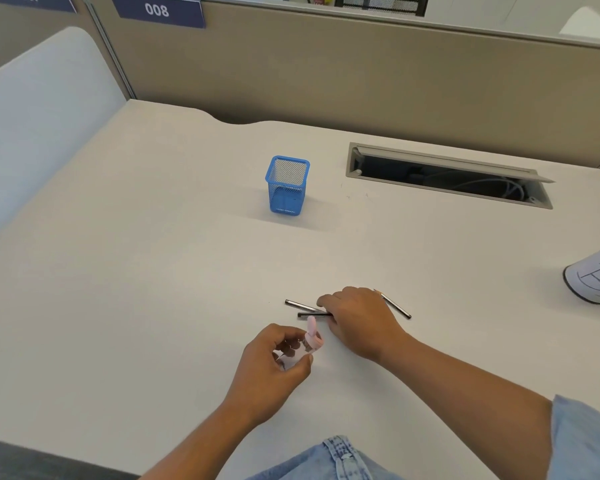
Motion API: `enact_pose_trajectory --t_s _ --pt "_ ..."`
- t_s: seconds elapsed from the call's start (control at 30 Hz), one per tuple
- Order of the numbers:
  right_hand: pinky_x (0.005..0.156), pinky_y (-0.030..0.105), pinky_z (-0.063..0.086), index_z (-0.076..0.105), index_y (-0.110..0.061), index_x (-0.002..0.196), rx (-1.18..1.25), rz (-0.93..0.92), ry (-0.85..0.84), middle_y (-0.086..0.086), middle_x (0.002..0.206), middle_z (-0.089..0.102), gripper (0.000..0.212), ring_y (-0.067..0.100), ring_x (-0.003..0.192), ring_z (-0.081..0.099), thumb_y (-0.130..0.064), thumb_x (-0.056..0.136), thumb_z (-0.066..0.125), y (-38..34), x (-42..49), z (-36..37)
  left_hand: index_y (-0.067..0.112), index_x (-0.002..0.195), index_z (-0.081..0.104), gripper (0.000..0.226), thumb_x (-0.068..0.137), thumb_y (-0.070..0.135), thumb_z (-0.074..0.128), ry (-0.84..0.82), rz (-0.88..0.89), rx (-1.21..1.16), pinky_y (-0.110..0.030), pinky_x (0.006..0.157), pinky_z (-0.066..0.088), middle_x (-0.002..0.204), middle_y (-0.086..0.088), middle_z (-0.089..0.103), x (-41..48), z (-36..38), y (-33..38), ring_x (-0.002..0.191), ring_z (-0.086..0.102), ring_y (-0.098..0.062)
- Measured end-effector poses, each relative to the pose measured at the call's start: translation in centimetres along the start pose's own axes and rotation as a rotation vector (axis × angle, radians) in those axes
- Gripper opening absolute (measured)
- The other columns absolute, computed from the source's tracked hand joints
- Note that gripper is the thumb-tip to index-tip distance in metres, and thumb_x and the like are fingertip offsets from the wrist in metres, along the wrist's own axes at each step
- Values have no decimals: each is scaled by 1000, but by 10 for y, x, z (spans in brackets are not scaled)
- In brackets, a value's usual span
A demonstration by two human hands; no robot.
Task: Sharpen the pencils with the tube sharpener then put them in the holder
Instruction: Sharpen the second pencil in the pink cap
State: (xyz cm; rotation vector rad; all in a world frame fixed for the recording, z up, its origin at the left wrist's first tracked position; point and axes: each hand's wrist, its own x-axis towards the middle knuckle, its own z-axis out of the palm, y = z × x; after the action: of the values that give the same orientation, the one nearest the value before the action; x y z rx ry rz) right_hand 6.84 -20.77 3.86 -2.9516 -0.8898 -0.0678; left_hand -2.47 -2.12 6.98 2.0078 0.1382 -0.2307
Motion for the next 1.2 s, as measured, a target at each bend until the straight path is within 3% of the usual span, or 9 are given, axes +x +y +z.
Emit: enact_pose_trajectory --t_s 0.1,0.17,0.23,0.33,0.4,0.5,0.7,0.8,1.2 --pt "63 32 51 69 -23 104 156 105 2 -5 81 73 24 23 75 67 -19 81 62 1 -11 -13 42 95 62 29 79 21 75 -11 7 -8 -13 69 49 93 11 68 3 3 3 86 60 0" --pt "74 30 51 65 -29 113 323 269 -20 -12 93 73 29 14 82 68 -25 85 62 0 -19 -29 37 98 65 27 79 20 75 -14 14 -25 -13 68 50 92 11 69 5 5 5 84 61 -2" --pt "71 26 53 67 -31 103 587 454 15 -14 89 72 23 6 75 69 -23 82 66 -2 -27 -47 36 102 66 29 79 20 75 -23 19 -45 -14 67 51 91 12 70 6 6 9 82 63 -6" --pt "62 32 54 69 -21 81 1060 670 110 0 76 75 16 16 67 74 -6 78 72 -3 -42 -80 30 105 67 31 79 17 75 -30 31 -110 -17 66 54 87 12 72 7 4 21 77 65 -9" --pt "61 35 55 68 -12 78 1263 711 118 9 72 75 15 24 68 75 0 79 76 -5 -56 -106 28 100 68 29 78 11 75 -33 68 -155 -17 67 53 87 11 72 7 0 30 74 65 -9" --pt "53 27 52 69 -10 73 1414 738 179 9 63 70 14 24 57 69 1 77 78 -8 -76 -137 30 98 71 24 77 16 73 -66 144 -173 -17 70 52 90 10 73 7 -5 43 79 66 -11" --pt "56 24 54 76 -9 78 1574 742 263 15 72 72 10 23 65 71 -3 79 69 -13 -98 -155 34 97 72 24 74 27 70 -130 231 -242 -24 84 54 97 6 73 8 -9 62 93 68 -21" --pt "56 24 54 76 -10 78 1442 720 289 15 72 73 20 22 64 71 6 84 66 -12 -100 -154 33 97 72 25 73 33 66 -156 255 -268 -22 84 53 96 8 73 9 -9 69 92 68 -20" --pt "64 19 52 77 -25 80 1220 582 222 0 76 75 22 13 70 69 -4 81 74 -10 -94 -150 31 98 72 22 76 25 72 -181 267 -235 -18 81 52 96 10 71 13 -10 80 91 67 -18"
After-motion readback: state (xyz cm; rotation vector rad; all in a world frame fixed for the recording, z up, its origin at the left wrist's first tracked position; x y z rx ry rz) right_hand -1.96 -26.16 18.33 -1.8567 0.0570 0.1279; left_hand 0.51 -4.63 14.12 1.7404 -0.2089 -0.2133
